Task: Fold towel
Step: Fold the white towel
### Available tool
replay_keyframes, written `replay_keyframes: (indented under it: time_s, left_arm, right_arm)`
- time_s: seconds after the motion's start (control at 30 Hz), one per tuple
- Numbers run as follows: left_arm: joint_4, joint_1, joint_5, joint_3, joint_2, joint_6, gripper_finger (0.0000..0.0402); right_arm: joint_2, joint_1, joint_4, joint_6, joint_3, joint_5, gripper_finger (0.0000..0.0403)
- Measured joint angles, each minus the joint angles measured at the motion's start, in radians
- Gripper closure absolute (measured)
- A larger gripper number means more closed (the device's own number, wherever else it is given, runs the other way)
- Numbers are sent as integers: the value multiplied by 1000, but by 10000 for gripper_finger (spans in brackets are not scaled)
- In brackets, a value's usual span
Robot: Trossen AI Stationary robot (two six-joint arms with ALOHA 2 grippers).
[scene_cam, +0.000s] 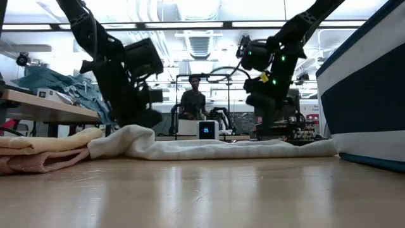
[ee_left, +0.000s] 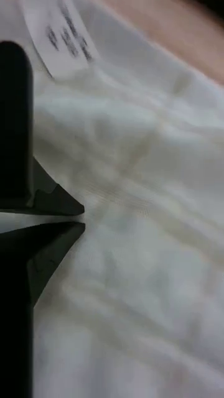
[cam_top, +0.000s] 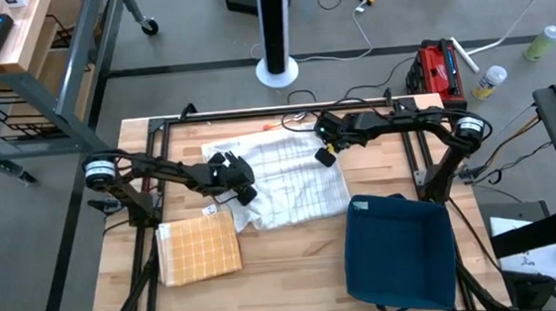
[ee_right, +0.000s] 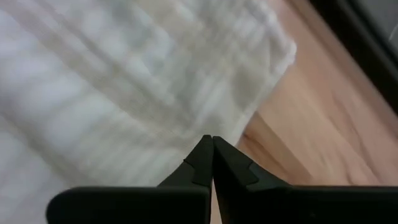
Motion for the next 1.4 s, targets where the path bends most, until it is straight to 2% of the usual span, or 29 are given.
replay_keyframes:
  time_s: [0.17,0.37,0.53,0.7,0.93,1.23,1.4]
  left_arm:
    - [124,-1,14,2,-17,8,381]
    - [192,-1,8,0,-11,11,381]
    - [193,-1,12,-7,1,8,381]
    - [194,-1,19,-21,1,-8,381]
    - [201,-1,36,-22,44,-17,381]
    - [214,-1,40,-17,94,-19,381]
    - [213,-1,47,-18,93,-19,381]
  right_arm:
    - [-37,25,11,20,26,-25,401]
    - [-20,96,156,24,33,-193,402]
    - [19,157,252,24,33,-212,401]
    - [96,185,268,24,52,-217,401]
    - [189,173,140,25,90,-208,401]
    - [148,149,-31,-5,80,-167,401]
    - [116,144,-157,-30,76,-108,401]
